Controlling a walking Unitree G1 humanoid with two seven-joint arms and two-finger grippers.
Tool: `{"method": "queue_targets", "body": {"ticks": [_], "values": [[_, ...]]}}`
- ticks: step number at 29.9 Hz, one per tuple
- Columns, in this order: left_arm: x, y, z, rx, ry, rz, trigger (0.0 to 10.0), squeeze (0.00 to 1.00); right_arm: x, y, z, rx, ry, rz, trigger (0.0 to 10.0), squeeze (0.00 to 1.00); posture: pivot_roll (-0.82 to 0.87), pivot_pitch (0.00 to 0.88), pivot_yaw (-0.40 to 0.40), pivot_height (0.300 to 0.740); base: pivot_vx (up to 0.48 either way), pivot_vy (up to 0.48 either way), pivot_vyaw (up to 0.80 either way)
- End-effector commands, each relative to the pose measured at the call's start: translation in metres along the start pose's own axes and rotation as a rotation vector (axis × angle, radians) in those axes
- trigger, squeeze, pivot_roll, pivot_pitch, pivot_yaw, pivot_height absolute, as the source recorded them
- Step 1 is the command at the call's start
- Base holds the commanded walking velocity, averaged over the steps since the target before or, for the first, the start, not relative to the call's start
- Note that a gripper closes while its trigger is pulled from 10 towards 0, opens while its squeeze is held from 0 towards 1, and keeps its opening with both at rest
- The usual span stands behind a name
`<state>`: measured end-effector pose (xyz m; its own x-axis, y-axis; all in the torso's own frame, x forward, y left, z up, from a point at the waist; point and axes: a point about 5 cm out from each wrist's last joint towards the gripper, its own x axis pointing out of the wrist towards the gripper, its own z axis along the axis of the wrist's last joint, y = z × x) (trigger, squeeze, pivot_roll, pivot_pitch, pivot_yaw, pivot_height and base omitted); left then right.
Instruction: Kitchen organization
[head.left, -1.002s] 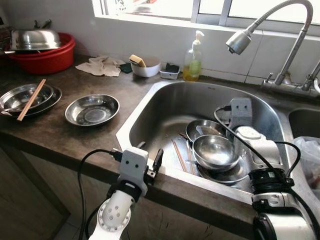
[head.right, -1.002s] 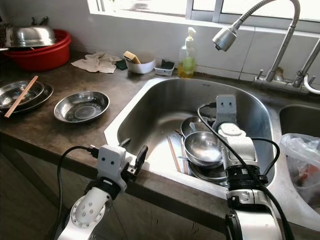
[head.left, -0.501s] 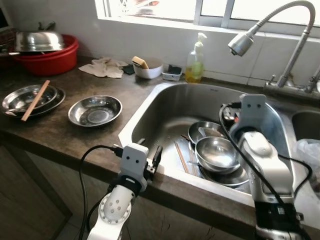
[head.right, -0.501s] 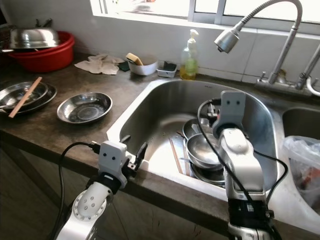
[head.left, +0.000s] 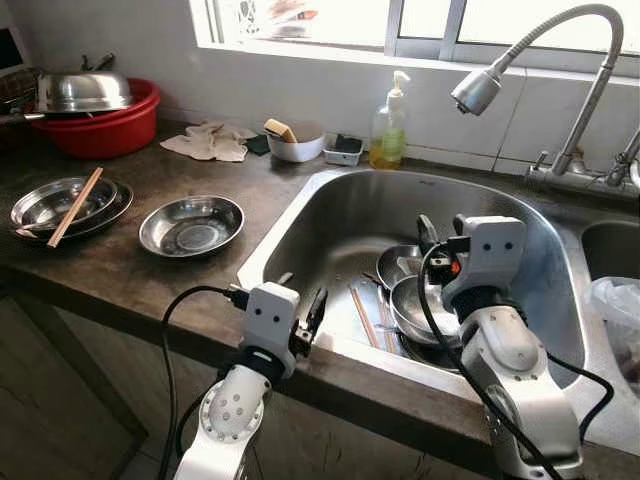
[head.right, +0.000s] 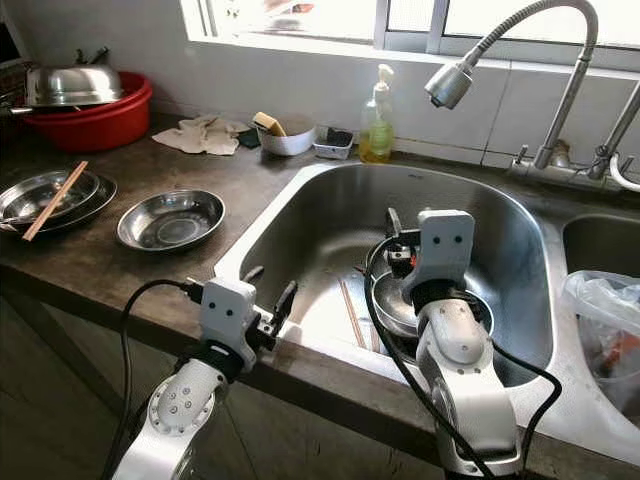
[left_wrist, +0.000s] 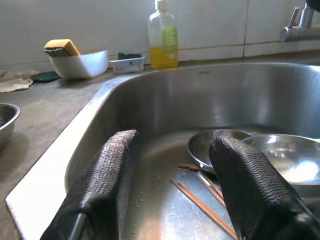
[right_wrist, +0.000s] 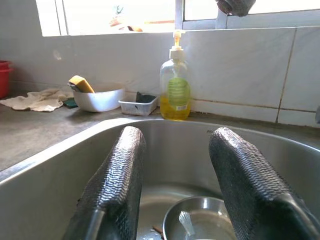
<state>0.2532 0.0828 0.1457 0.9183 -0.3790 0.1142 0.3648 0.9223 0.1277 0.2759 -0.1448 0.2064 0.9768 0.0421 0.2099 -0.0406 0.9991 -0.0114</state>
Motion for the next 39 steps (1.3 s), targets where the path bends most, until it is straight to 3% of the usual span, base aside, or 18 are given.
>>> {"method": "queue_targets", "body": {"ticks": [1,11,21,39], "values": [[0.0021,-0.0008,-0.0007,0.003,0.000,-0.006,10.0,0.00,-0.0011,0.0012,0.0063,-0.003,-0.031,0.001,10.0,0.00,0.02,0.000,-0.024,0.740,0.000,0.000,0.00],[0.0013,0.0013,0.0001,0.009,-0.004,0.009,10.0,0.00,-0.0005,0.0081,0.0048,-0.026,-0.039,0.031,10.0,0.00,0.03,0.000,-0.032,0.740,0.000,0.000,0.00],[0.0007,0.0016,-0.0002,0.008,0.002,0.005,10.0,0.00,0.0021,0.0096,0.0068,-0.029,-0.048,0.026,10.0,0.00,0.03,0.000,-0.023,0.740,0.000,0.328,0.74],[0.0010,0.0040,-0.0004,0.010,0.006,0.017,10.0,0.00,0.0073,0.0112,0.0061,0.030,-0.021,0.029,10.0,0.00,0.03,0.000,-0.023,0.740,0.000,0.052,0.00]]}}
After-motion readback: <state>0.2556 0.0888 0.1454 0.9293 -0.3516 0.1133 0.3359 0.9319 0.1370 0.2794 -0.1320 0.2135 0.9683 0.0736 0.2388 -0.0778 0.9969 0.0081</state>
